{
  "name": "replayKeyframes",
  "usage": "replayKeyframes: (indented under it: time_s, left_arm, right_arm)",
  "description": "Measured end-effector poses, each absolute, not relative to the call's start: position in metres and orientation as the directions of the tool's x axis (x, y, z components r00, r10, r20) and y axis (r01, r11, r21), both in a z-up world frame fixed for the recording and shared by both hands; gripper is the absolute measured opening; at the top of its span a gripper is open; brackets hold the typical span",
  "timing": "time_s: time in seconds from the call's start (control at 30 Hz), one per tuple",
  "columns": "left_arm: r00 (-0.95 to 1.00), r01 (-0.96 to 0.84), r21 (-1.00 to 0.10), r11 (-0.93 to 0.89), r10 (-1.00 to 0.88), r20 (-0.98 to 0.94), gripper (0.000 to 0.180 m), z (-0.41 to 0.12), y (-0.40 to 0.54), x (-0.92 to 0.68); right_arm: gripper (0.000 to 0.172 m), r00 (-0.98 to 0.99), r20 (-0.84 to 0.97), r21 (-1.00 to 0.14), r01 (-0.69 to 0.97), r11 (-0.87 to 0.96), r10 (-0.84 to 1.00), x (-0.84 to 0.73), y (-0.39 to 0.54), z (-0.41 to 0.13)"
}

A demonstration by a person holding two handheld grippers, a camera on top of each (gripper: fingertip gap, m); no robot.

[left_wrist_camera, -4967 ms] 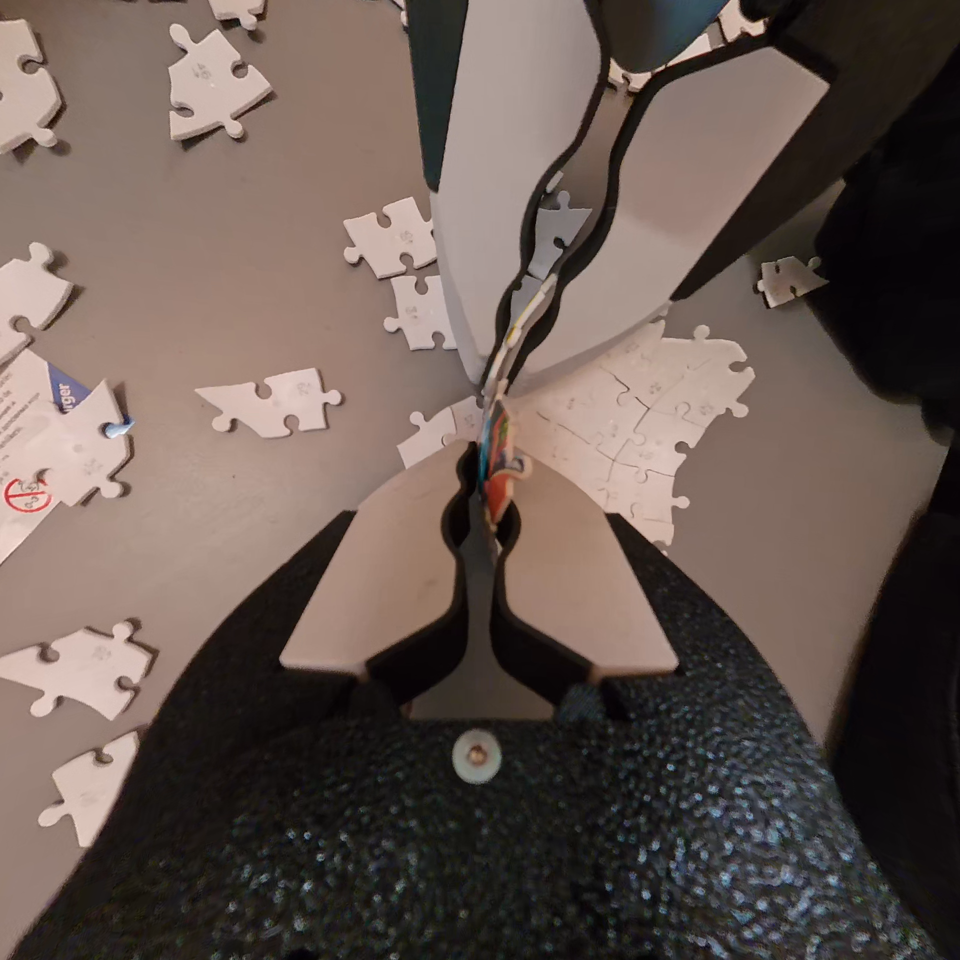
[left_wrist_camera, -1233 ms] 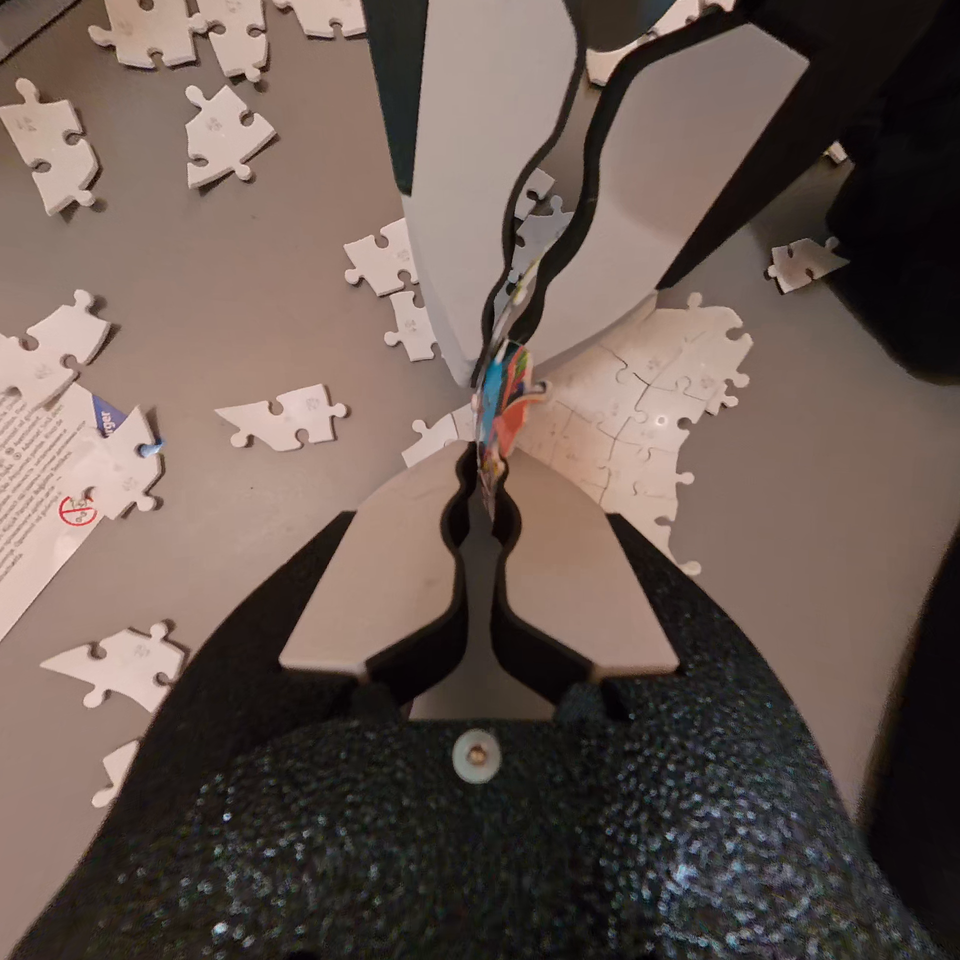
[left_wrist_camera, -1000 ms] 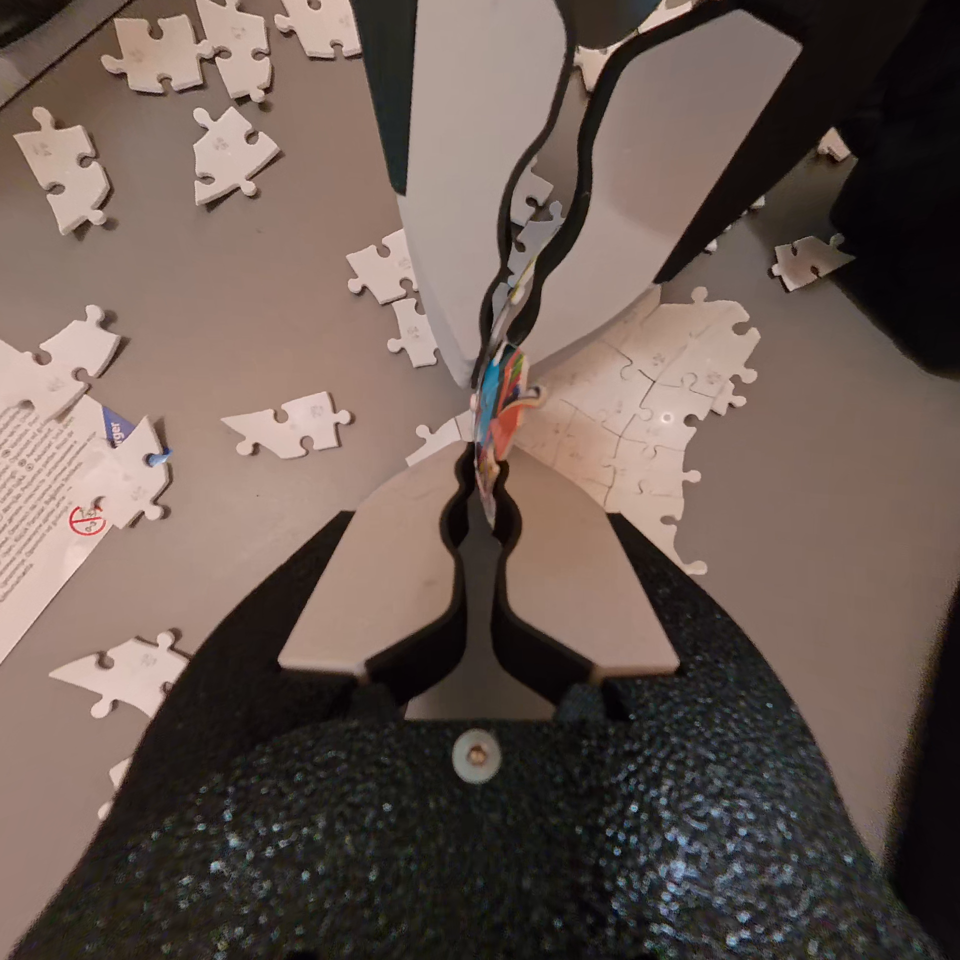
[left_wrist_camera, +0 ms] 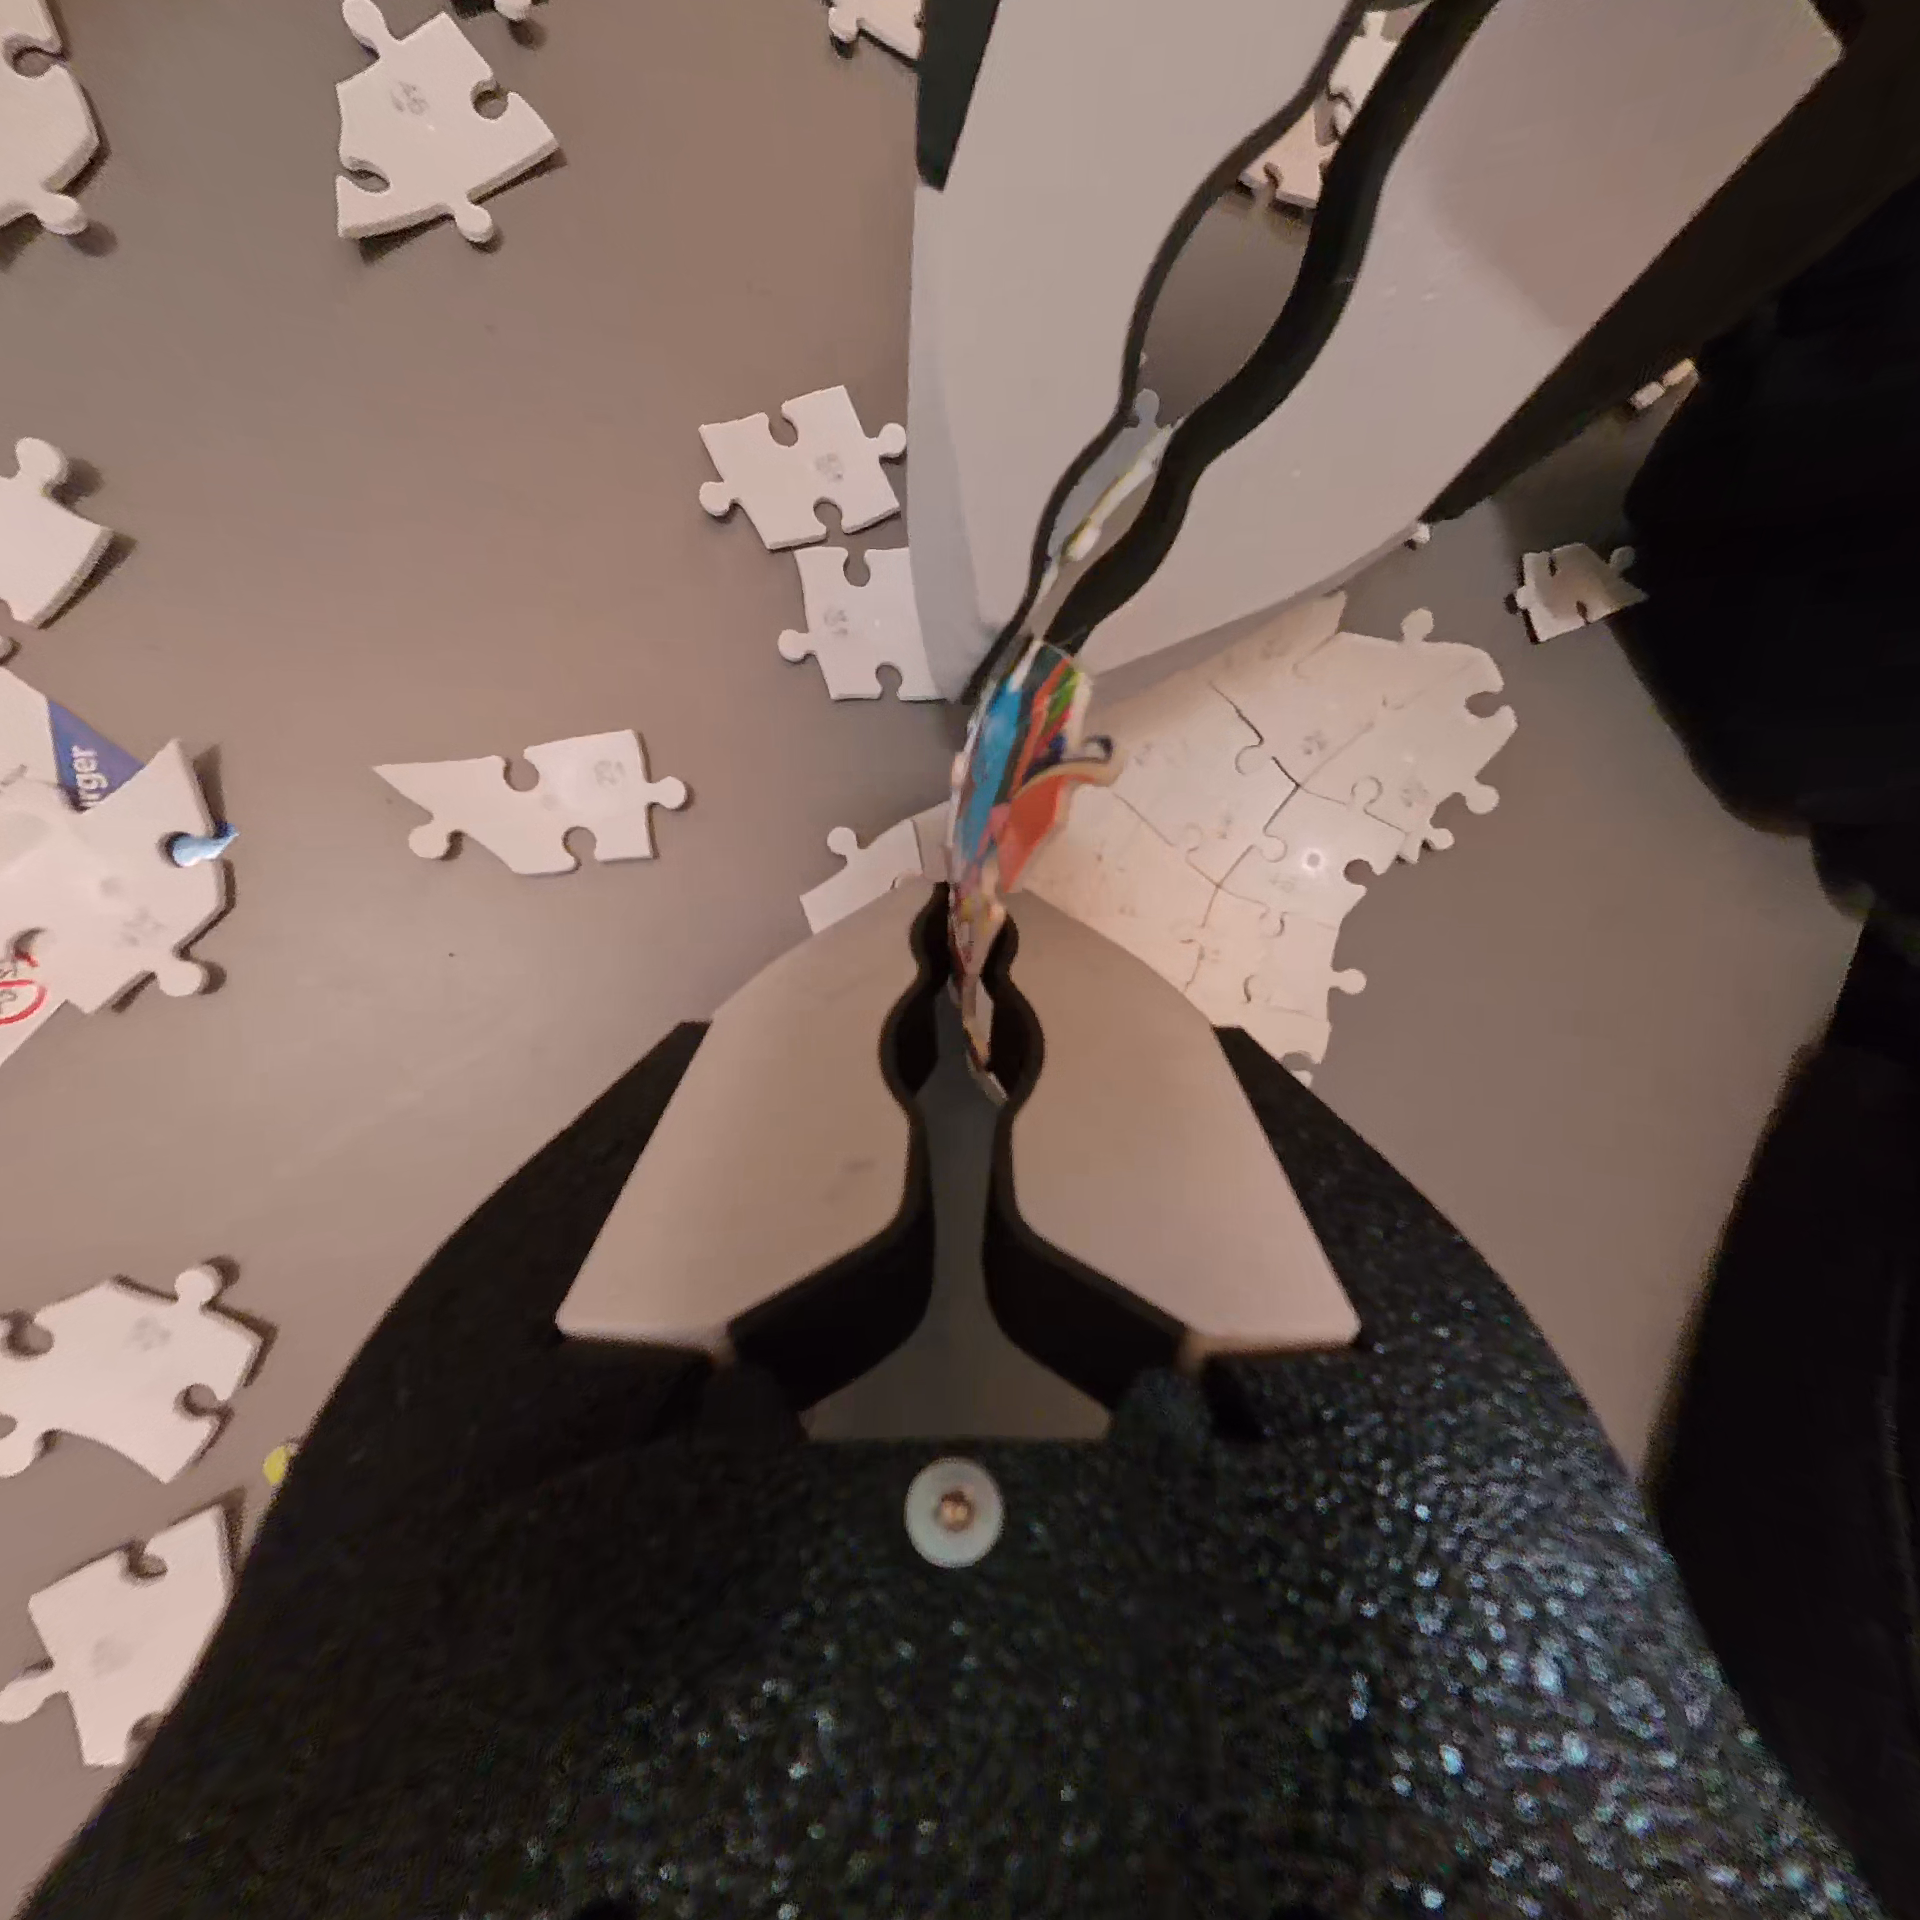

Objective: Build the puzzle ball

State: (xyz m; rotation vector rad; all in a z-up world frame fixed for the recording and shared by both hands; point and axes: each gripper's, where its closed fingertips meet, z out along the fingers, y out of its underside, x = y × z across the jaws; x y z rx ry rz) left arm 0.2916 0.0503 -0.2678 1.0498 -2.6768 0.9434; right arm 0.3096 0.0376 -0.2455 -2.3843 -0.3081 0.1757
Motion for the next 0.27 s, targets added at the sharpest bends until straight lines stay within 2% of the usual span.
replayKeyframes:
  time_s: [0.03,0.27]
  left_arm:
    - [-0.763,-0.638,-0.515,0.573,-0.565,0.315,0.004,-0.2681,0.0503,0.2910]
    - [-0.784,-0.612,-0.523,0.593,-0.541,0.303,0.004,-0.2693,0.0525,0.2896]
  right_arm:
    - [0.005,0.962,-0.046,-0.676,0.169,-0.717,0.270,0.3092,0.0378,-0.2458]
    - [0.005,0.964,-0.035,-0.649,0.179,-0.739,0.265,0.3094,0.0410,-0.2481]
